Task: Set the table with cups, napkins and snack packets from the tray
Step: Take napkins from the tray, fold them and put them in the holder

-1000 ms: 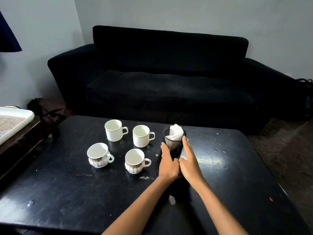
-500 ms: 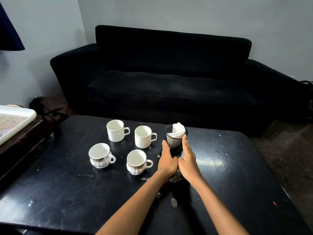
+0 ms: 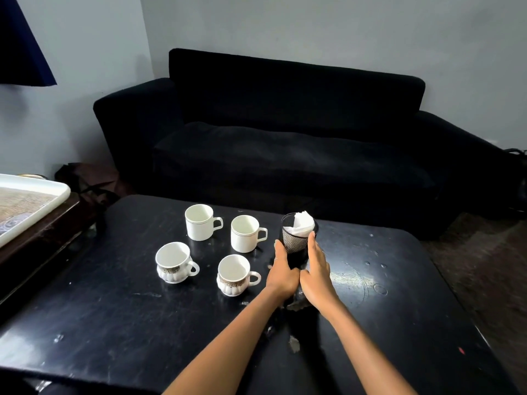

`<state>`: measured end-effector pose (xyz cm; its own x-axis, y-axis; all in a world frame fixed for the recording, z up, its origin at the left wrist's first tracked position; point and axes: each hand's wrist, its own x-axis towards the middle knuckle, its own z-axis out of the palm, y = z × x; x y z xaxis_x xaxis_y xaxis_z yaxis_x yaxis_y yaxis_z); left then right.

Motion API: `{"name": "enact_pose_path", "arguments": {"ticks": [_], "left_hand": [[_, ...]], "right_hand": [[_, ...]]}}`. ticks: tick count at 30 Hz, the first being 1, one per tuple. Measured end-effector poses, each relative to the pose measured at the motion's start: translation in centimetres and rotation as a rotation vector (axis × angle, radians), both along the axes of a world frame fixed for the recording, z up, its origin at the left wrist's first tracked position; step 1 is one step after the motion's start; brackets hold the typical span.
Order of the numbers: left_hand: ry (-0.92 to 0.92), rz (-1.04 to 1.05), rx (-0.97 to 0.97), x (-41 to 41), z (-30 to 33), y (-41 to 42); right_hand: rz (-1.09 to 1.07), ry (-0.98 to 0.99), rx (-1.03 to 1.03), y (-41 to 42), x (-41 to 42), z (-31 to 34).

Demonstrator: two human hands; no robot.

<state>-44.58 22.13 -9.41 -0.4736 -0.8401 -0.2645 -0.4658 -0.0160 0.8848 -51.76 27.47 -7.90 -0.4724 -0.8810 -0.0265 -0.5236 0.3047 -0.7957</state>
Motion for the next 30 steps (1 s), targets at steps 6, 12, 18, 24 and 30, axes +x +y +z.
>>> {"name": "enact_pose_path", "arguments": {"ticks": [6,12,18,24,30], "left_hand": [[0.014,0.000,-0.062,1.6,-0.5,1.9],[0.035,-0.046,-0.112,5.7,-1.4,4.9],[0.097,0.237,-0.290,11.0,-1.8,7.3],[0.100,0.586,-0.453,15.3,-1.7,7.2],[-0.039,0.594,-0.456,17.9,-1.7,5.5]], "right_hand": [[-0.098,0.001,-0.113,0.8,1.5,-0.1],[-0.034,-0.059,-0.181,2.4,4.7,-0.8],[0.058,0.014,-0.256,3.7,8.2,-1.0],[0.201,0.317,-0.231,4.5,11.8,-1.7],[0.270,0.601,-0.128,4.5,14.1,-3.1]]}}
